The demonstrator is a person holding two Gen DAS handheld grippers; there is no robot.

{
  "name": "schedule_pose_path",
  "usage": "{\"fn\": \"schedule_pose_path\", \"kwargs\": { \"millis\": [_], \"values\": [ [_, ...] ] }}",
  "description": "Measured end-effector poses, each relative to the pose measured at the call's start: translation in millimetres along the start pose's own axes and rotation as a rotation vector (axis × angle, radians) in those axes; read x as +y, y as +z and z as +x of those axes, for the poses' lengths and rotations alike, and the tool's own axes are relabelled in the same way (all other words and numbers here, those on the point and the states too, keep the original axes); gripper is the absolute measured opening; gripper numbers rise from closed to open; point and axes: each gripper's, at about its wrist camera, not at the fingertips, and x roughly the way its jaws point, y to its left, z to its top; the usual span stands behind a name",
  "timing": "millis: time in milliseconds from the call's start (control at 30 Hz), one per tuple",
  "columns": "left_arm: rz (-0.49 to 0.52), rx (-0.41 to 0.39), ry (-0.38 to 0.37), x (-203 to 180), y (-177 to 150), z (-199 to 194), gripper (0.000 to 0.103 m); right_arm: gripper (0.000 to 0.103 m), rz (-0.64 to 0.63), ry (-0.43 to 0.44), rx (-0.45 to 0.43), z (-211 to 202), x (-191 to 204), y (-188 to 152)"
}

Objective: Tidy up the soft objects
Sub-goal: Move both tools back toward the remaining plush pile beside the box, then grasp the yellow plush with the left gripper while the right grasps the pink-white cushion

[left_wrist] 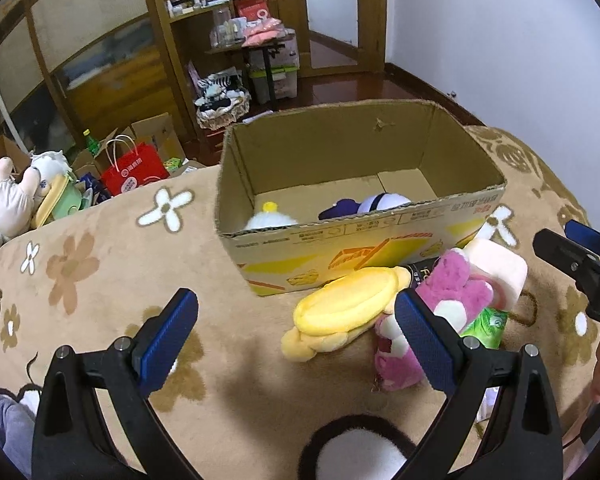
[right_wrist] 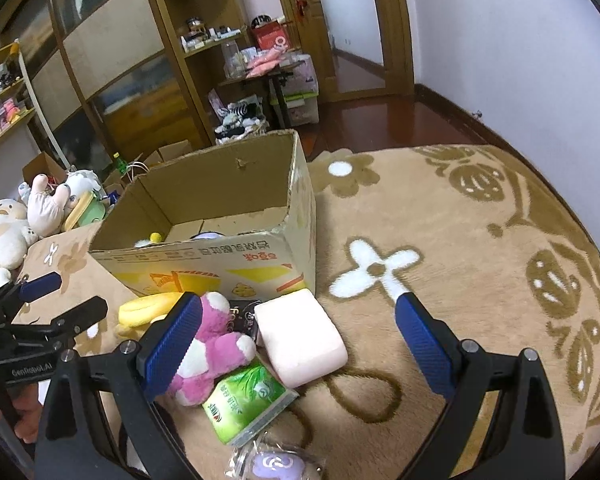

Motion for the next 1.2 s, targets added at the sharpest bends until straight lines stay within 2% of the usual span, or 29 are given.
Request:
{"fn": "schedule_pose_path", "kwargs": {
  "millis": [267,500,767,900,1200],
  "values": [
    [0.03,0.06,-0.018,-8.1,0.4,28.5,0.098,0.099,0.008,-0.031,0.074,30.0,-4.2,-0.4],
    [0.067,0.104,-0.024,-16.5,-4.3,48.4,0.098,0.088,0.016,-0.045,0.122,50.9,-7.8,-1.5],
    [0.052,0.117,-0.063,-15.1,-5.0,54.0,0.098,0.082,-0.007,-0.025,0.199,70.1,-2.1,-9.2],
    [0.031,0.133,-0.091,-11.6,-5.3,56.1,0.098,0.074,-0.025,-0.012,0.239,78.6,3.2,-13.8],
    [0.052,0.133,-0.1,-16.1,-7.2,55.4,0.098,0.069,-0.015,-0.008,0.262,83.4,1.8,-17.9]
  ]
}}
